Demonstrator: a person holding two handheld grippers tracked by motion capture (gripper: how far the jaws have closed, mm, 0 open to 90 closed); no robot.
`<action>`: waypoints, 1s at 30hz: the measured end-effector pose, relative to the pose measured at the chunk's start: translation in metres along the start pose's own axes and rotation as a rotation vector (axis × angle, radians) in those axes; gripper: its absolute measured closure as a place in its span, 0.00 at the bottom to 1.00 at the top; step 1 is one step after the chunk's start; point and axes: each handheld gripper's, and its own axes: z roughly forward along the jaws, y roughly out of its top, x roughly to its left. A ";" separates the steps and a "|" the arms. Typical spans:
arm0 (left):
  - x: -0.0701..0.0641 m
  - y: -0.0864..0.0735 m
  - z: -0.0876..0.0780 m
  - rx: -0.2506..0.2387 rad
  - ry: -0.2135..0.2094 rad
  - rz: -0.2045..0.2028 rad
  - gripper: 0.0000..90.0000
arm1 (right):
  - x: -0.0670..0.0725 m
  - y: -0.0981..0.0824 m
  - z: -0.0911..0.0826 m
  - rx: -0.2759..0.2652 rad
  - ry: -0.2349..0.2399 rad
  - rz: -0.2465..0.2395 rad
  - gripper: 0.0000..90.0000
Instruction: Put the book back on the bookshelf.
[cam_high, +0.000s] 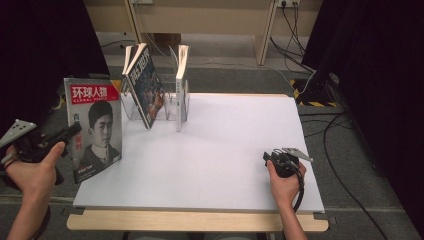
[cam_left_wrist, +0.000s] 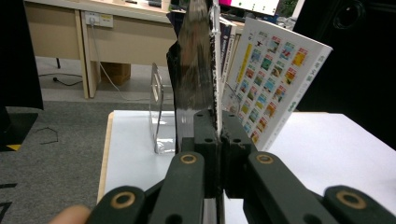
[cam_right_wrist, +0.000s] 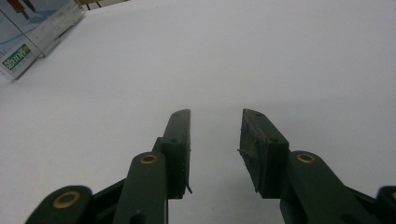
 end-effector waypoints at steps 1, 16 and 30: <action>0.000 0.001 0.002 0.001 0.001 -0.001 0.97 | -0.001 0.000 0.000 -0.001 0.001 -0.006 0.71; 0.006 0.016 0.045 0.009 0.012 -0.026 0.97 | -0.002 0.000 0.001 0.004 0.002 0.001 0.71; 0.003 0.031 0.082 0.014 0.016 -0.035 0.97 | -0.001 0.000 0.001 0.007 0.005 0.003 0.71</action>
